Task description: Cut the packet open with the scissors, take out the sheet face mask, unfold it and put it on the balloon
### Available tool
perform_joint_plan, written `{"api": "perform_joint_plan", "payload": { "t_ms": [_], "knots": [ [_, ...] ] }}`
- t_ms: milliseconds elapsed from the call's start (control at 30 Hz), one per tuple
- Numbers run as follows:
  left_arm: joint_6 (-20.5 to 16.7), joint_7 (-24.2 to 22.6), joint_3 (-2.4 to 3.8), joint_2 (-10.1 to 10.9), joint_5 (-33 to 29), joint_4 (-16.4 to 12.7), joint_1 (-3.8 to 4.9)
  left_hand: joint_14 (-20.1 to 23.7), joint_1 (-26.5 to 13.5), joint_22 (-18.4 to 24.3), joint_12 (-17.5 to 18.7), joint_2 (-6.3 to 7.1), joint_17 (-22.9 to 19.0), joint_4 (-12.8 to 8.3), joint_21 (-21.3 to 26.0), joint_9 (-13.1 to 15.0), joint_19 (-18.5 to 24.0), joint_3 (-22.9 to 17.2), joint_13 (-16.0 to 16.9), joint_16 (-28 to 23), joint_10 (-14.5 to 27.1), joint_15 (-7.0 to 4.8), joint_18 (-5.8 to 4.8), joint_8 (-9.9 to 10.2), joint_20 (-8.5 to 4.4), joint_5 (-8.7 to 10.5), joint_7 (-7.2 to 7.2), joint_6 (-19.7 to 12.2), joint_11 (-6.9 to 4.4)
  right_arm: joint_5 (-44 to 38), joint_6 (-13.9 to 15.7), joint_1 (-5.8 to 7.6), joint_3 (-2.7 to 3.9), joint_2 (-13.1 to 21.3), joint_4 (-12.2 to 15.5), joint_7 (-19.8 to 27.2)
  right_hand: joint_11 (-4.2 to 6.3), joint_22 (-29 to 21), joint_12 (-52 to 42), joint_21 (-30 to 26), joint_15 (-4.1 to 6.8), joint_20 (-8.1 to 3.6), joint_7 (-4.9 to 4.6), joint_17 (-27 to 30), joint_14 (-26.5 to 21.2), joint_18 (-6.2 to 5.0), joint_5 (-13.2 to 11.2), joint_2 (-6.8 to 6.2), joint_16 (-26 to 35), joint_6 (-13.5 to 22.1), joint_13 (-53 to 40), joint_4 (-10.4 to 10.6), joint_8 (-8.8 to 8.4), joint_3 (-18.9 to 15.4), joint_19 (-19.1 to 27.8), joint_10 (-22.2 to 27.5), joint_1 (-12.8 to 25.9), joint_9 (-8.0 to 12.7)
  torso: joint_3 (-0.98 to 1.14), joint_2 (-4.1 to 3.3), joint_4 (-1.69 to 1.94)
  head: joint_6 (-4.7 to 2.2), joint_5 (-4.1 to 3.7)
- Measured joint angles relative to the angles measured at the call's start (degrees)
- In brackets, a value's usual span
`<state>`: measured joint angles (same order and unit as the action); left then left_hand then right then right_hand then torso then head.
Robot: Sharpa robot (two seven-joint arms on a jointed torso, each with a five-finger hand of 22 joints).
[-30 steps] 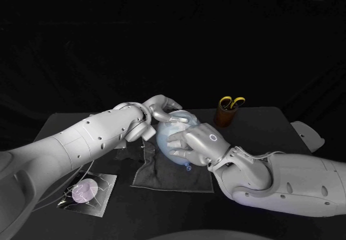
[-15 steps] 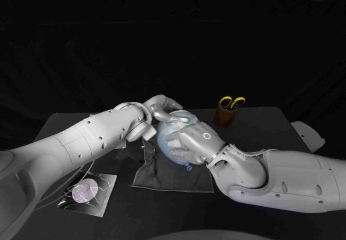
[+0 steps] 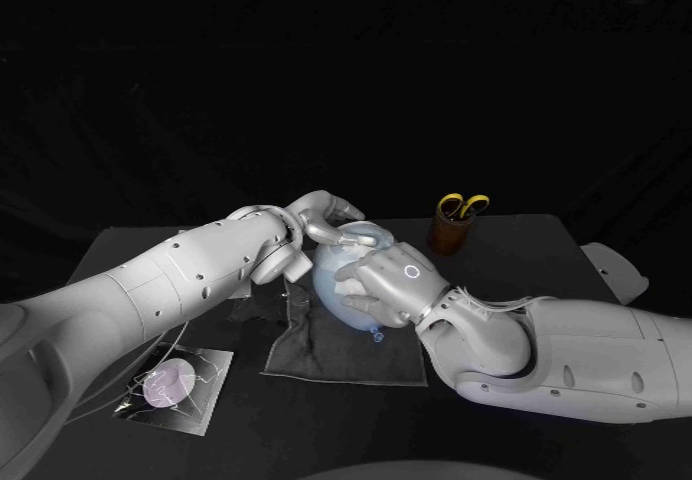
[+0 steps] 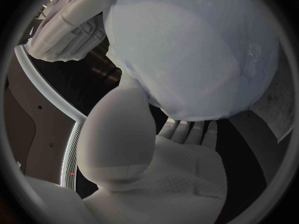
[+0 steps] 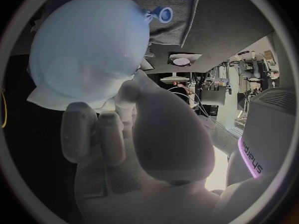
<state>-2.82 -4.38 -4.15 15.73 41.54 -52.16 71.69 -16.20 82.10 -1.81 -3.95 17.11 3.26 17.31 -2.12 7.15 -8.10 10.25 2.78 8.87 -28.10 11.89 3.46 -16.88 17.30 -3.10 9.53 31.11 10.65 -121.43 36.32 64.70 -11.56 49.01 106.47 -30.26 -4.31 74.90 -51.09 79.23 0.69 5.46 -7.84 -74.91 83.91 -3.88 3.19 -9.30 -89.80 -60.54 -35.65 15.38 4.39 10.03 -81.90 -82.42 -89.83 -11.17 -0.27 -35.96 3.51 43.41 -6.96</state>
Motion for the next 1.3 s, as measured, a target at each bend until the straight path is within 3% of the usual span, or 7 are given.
{"api": "perform_joint_plan", "payload": {
  "t_ms": [200, 467, 733, 833, 1100, 1300],
  "knots": [
    [0.1, 0.0, 0.0, 0.0, -0.1, -0.1, 0.02, 0.0, 0.0, 0.0, 0.0, 0.0, 0.0, 0.0, 0.0, 0.0, 0.0, 0.0, 0.0, 0.0, 0.0, 0.0, 0.0, 0.0, 0.0, 0.0, 0.0, 0.0, 0.0, -1.2, -0.7, 0.07, 0.09, -0.1, -0.2, -0.5, -0.32, 0.0, -0.3, 0.3, -0.31, 0.3, -0.38, 0.0, -0.1, 0.04, 0.0, -0.17, 0.0, -1.0, 0.0, -1.0, 0.09, 2.7, -0.3, -0.3, -1.1, -0.1, 0.0, 0.0, 0.02, 0.03, -0.08],
    [0.2, 0.0, 0.0, 0.0, -0.3, -0.1, 0.03, 0.0, 0.0, 0.0, 0.0, 0.0, 0.0, 0.0, 0.0, 0.0, 0.0, 0.0, 0.0, 0.0, -0.1, 0.0, 0.0, 0.0, 0.0, 0.0, 0.0, 0.0, -0.03, -2.5, -1.7, 0.12, 0.18, -0.3, -0.4, -0.9, -0.39, 0.0, -1.0, 0.9, -0.49, 0.01, 0.4, 0.0, -0.1, 0.43, 0.0, -0.26, 0.1, -3.4, -2.1, -3.2, 1.36, 7.0, -0.6, -0.4, -1.5, -0.5, 0.0, 0.0, 0.0, 0.14, -0.15],
    [0.3, 0.1, -0.01, 0.0, -0.5, -0.1, 0.05, 0.0, 0.0, 0.0, 0.0, 0.0, 0.0, 0.0, 0.0, 0.0, 0.0, 0.0, 0.0, 0.0, -0.4, 0.0, 0.0, 0.0, 0.0, 0.0, 0.0, 0.0, 0.0, -3.6, -2.7, 0.13, 0.22, -0.4, -0.5, -1.0, 0.29, 0.0, -2.6, 1.2, -0.33, -0.41, 1.48, 0.0, -0.2, 0.85, 0.0, -0.21, 0.0, -6.8, -4.6, -5.1, 3.64, 10.4, -1.0, 0.3, -1.4, -1.6, -0.02, 0.01, 0.01, 0.15, -0.27],
    [0.3, 0.1, -0.01, 0.0, -0.6, -0.2, 0.05, 0.0, 0.0, 0.0, 0.0, 0.0, 0.0, 0.0, 0.0, 0.1, 0.0, 0.0, 0.0, 0.0, -0.4, 0.0, 0.0, 0.0, 0.0, 0.0, 0.0, 0.0, 0.0, -3.8, -2.7, 0.13, 0.24, -0.4, -0.5, -1.1, -0.51, 0.0, -3.9, 1.4, -0.14, -0.64, 1.84, 0.0, -0.4, 0.87, 0.0, 0.84, 0.0, -7.2, -6.8, -5.7, 4.06, 11.2, -1.2, 1.2, -0.4, -2.0, -0.02, 0.0, 0.01, 0.16, -0.27],
    [0.4, 0.1, -0.01, 0.0, -0.7, -0.2, 0.07, 0.0, 0.0, 0.0, 0.0, 0.0, 0.0, 0.0, 0.0, 0.1, 0.0, 0.0, 0.0, 0.0, -0.4, 0.0, 0.0, 0.0, 0.0, 0.0, 0.0, 0.0, 0.0, -4.2, -2.3, 0.13, 0.28, -0.3, -0.5, -1.1, -0.41, 0.0, -5.7, 1.8, 0.14, -1.36, 2.21, 0.0, -0.7, 1.09, -0.1, 3.0, 0.0, -7.8, -8.3, -7.1, 5.95, 13.1, -1.5, 1.7, 1.8, -3.1, -0.02, -0.01, 0.02, 0.13, -0.37],
    [0.5, 0.1, -0.01, 0.0, -0.8, -0.3, 0.08, 0.0, 0.0, 0.0, 0.0, 0.0, 0.0, 0.2, 0.0, 0.1, 0.0, -0.2, 0.0, 0.0, -0.4, 0.0, 0.01, 0.0, 0.0, 0.0, 0.0, 0.0, -0.01, -4.5, -1.2, 0.09, 0.41, 0.1, 0.1, -1.4, -0.11, 0.0, -8.5, 2.8, 0.5, -1.7, 2.67, 0.0, -1.0, 1.28, -0.5, 3.3, 0.0, -6.6, -8.4, -8.6, 7.85, 16.3, -1.8, 2.0, 4.2, -4.3, -0.01, -0.01, 0.02, 0.09, -0.44]
  ]
}}
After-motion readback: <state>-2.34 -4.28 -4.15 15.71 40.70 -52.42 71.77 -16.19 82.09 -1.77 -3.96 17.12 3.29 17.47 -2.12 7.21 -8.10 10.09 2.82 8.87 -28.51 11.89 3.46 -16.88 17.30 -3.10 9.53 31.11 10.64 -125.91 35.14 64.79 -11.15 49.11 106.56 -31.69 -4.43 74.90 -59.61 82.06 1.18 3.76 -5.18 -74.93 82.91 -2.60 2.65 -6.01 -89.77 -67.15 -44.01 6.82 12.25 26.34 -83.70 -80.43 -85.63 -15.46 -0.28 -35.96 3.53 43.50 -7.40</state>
